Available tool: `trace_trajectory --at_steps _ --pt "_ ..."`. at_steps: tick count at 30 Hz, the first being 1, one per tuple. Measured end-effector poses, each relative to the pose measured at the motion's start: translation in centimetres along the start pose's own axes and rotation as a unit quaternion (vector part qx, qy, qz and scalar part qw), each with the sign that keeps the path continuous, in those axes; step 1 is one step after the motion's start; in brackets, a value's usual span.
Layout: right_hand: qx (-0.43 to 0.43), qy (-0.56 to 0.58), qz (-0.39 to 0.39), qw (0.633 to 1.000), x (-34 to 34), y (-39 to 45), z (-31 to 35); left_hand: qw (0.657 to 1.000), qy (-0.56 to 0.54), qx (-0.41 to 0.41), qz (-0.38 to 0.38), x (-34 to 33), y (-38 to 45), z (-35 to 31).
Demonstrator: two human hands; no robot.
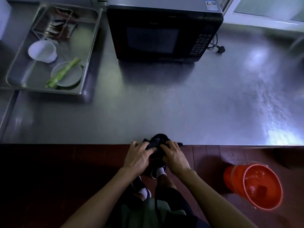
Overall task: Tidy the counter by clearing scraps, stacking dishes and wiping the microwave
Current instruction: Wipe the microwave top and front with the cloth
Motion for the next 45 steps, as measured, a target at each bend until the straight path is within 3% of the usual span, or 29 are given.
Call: trace_trajectory --at_steps 10,24,34,45 --pt "0.061 0.080 -0.150 0.984 5.3 0.7 2.9 0.986 -0.022 -0.038 -0.158 6.5 0.2 1.2" --pt "0.159 0.080 -0.260 0.949 18.2 14.4 4.4 0.963 0.048 0.007 -0.264 19.1 12.1 6.1" --pt "0.256 0.077 -0.308 0.913 25.2 23.1 8.3 0.929 0.072 0.051 -0.358 28.4 16.1 9.7" --pt "0.247 0.035 -0.382 0.890 31.3 32.5 13.4 0.911 0.086 0.049 -0.401 36.8 22.6 17.2"
Point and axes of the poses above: each hand's wrist, its own y-axis towards the middle knuckle, its own x-axis out of the back of the hand, z = x × y, the point moved 5 cm from there along y, towards the middle knuckle
